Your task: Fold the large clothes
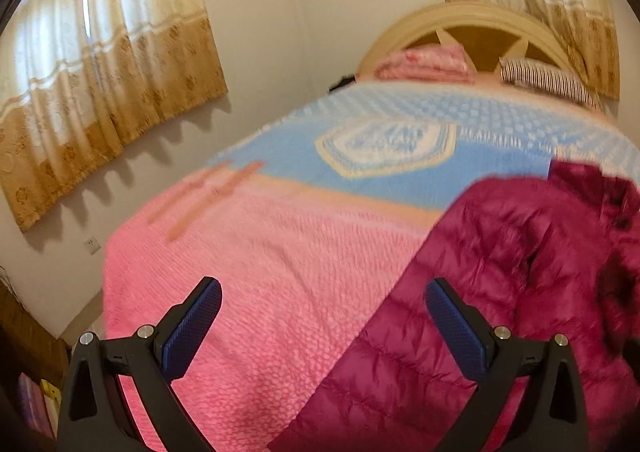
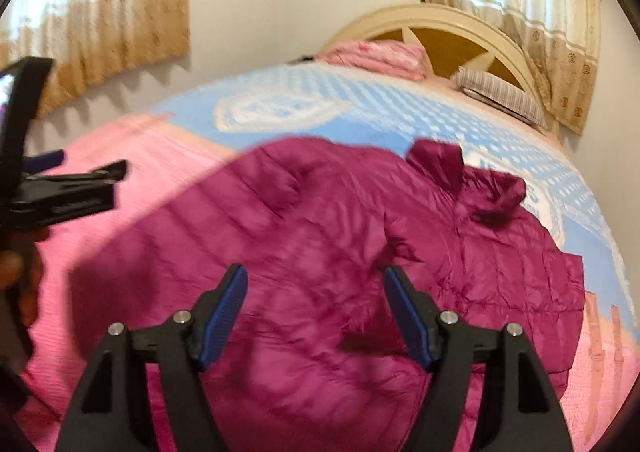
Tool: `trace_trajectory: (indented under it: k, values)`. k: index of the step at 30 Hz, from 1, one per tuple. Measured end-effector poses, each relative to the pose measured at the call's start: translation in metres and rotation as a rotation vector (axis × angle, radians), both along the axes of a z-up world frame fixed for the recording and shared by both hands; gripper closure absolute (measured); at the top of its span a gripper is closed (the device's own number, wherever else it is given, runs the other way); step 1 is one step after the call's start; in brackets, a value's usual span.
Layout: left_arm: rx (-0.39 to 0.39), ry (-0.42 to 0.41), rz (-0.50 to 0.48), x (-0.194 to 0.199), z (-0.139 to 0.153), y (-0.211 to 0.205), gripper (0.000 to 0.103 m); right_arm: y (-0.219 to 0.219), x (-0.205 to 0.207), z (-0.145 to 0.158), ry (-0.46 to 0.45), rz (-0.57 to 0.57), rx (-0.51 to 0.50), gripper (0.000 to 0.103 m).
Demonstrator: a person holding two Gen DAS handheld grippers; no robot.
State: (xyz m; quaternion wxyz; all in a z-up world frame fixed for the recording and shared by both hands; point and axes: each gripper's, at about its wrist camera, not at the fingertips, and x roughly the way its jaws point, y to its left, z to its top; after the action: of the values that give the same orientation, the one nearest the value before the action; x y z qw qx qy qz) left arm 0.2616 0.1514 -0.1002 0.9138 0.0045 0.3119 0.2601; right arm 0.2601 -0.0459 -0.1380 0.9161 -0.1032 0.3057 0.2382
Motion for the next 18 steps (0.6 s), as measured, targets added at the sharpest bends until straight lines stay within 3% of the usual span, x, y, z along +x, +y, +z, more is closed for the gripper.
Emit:
trace_trajectory:
  k: [2, 4, 5, 9, 13, 18]
  values:
    - [-0.008, -0.036, -0.015, -0.003, 0.015, -0.010, 0.001, -0.004, -0.009, 0.013, -0.027, 0.008, 0.017, 0.032]
    - [0.003, -0.053, -0.046, -0.001, 0.026, -0.028, 0.001, -0.013, -0.007, 0.018, -0.044, -0.016, 0.016, 0.046]
    - [0.011, -0.065, -0.068, 0.001, 0.032, -0.041, 0.001, -0.023, -0.004, 0.018, -0.043, -0.043, 0.015, 0.053]
    - [0.037, -0.086, -0.163, 0.017, 0.045, -0.098, 0.001, -0.081, 0.025, 0.003, -0.004, -0.214, 0.012, 0.064]
    - [0.039, -0.079, -0.284, 0.041, 0.042, -0.167, 0.001, -0.158, 0.052, -0.011, 0.012, -0.427, -0.007, 0.066]
    - [0.139, -0.056, -0.356, 0.082, 0.011, -0.239, 0.001, -0.231, 0.082, -0.022, 0.041, -0.601, 0.042, 0.067]
